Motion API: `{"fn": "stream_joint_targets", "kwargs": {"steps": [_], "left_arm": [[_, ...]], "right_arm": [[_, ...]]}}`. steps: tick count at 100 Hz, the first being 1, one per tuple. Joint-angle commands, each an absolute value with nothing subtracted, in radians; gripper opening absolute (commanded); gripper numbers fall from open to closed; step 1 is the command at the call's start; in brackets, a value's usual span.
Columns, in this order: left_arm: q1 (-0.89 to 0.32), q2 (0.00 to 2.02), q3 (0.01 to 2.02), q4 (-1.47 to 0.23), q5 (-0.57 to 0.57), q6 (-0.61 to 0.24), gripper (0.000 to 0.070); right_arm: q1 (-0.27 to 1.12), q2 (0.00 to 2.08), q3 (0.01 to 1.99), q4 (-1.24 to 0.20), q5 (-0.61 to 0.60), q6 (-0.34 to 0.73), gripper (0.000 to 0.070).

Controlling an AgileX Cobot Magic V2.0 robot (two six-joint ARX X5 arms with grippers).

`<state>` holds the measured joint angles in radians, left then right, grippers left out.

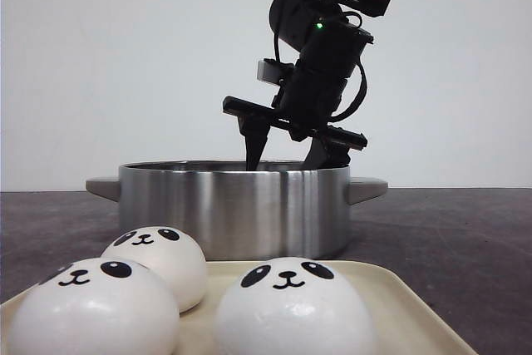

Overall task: Steam buns
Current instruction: 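Lower the bun into the pot and open the right gripper, then withdraw the right gripper and move the left gripper over the far bun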

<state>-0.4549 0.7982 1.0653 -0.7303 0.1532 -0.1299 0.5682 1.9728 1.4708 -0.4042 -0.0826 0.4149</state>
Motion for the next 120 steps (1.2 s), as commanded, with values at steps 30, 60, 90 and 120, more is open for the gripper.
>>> {"fn": "stream_joint_targets", "kwargs": {"steps": [30,60,90,120], "left_arm": [[-0.496,0.902,1.059,-0.826,0.185,-0.278,0.0516],[-0.685,1.094,0.975,-0.816,0.199,-0.354,0.0516],[-0.798,1.293,0.968,-0.776,0.157,-0.440,0.0516],[-0.797,1.515,0.968,-0.733,0.069,-0.463,0.0517]], "right_arm": [[0.606,1.648,1.488,-0.399,-0.150,0.327,0.0004],[0.756,1.255,1.488,-0.426,-0.009,0.214,0.0004],[0.834,1.069,1.488,-0.469,0.114,0.208,0.0004],[0.836,0.995,1.488,-0.511,0.114,0.230,0.0004]]}}
